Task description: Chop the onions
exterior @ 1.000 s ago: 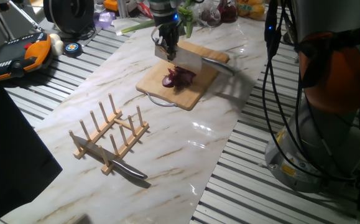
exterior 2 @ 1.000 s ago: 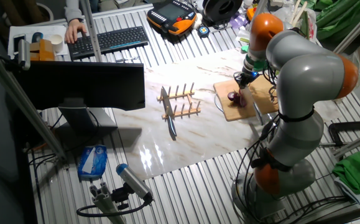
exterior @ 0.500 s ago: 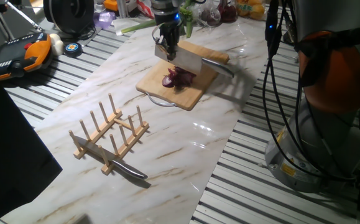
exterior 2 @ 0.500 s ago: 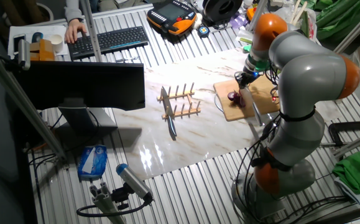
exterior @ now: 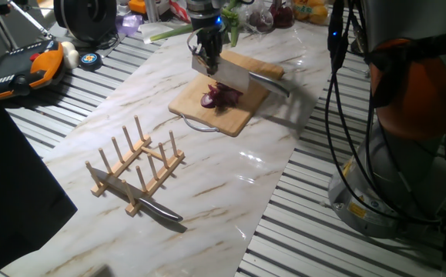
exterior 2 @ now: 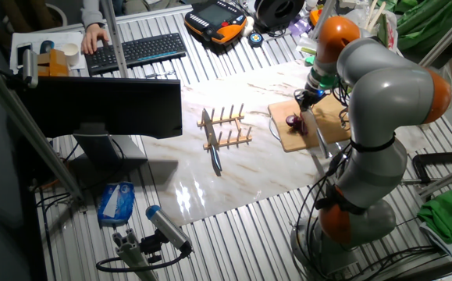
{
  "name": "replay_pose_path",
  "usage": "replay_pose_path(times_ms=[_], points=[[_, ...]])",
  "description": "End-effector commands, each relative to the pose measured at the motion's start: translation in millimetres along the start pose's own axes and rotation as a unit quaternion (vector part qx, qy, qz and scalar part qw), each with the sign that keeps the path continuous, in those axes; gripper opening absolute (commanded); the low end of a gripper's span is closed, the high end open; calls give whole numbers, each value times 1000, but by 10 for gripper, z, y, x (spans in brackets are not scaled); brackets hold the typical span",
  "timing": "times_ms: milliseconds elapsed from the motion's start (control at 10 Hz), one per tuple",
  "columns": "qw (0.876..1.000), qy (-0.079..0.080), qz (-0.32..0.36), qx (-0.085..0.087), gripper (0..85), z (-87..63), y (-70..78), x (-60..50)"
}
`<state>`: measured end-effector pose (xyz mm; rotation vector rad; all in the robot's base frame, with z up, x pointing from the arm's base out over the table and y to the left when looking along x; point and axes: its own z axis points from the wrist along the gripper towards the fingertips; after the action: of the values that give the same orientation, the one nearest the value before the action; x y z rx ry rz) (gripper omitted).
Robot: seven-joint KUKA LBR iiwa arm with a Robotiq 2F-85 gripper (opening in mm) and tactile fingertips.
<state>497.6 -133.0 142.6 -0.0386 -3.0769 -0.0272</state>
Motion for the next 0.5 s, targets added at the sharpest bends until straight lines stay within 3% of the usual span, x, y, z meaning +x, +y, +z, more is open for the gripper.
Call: replay_pose_path(times_ms=[0, 400], points=[[1000, 0, -5, 1, 7, 0, -2, 1], [999, 8, -38, -2, 7, 0, -2, 1]])
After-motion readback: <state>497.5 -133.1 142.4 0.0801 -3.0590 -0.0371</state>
